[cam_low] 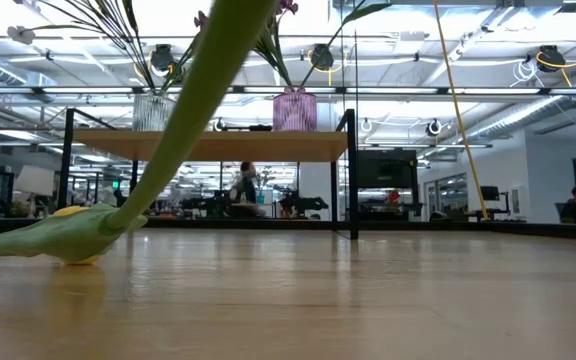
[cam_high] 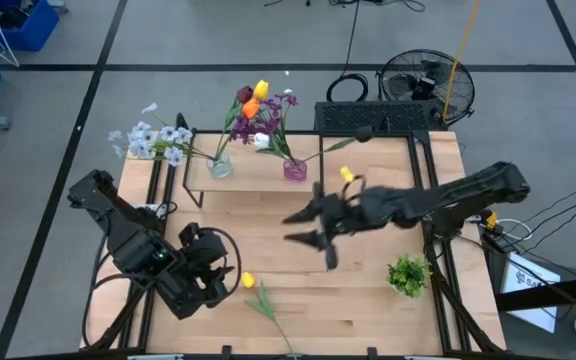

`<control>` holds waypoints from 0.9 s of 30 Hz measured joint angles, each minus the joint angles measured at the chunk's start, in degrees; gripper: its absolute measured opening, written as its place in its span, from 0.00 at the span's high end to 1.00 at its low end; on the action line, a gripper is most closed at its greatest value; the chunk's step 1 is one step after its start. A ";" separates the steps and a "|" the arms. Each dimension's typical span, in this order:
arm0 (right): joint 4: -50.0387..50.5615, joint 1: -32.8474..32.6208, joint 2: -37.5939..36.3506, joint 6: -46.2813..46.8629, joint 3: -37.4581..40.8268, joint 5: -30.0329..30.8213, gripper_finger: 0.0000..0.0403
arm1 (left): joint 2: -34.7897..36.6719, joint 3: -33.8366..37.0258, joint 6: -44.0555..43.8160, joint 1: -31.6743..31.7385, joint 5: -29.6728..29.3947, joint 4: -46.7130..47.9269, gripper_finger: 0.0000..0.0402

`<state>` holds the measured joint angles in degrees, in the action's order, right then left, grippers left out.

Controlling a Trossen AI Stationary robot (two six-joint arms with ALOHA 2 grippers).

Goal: Pick and place flowers into a vace then onto a shelf
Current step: Put the yellow flower into the violet vase on the shelf

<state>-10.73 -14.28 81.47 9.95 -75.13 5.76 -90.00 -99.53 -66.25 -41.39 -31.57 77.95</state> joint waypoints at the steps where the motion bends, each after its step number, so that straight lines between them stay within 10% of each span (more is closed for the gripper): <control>1: -0.14 -0.44 1.62 2.32 0.00 0.00 0.61 | 0.00 0.00 0.00 0.30 0.02 0.01 0.54; 13: 6.42 -0.05 22.47 26.64 0.00 -2.03 0.61 | 0.00 0.00 -6.48 5.66 0.03 10.17 0.54; 27: -9.57 -3.95 38.69 47.67 -0.15 -14.90 0.61 | 0.59 -0.04 0.14 12.85 -8.16 12.05 0.54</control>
<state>-20.30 -18.23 120.16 57.63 -75.28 -9.14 -89.41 -99.57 -66.11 -28.54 -39.73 90.00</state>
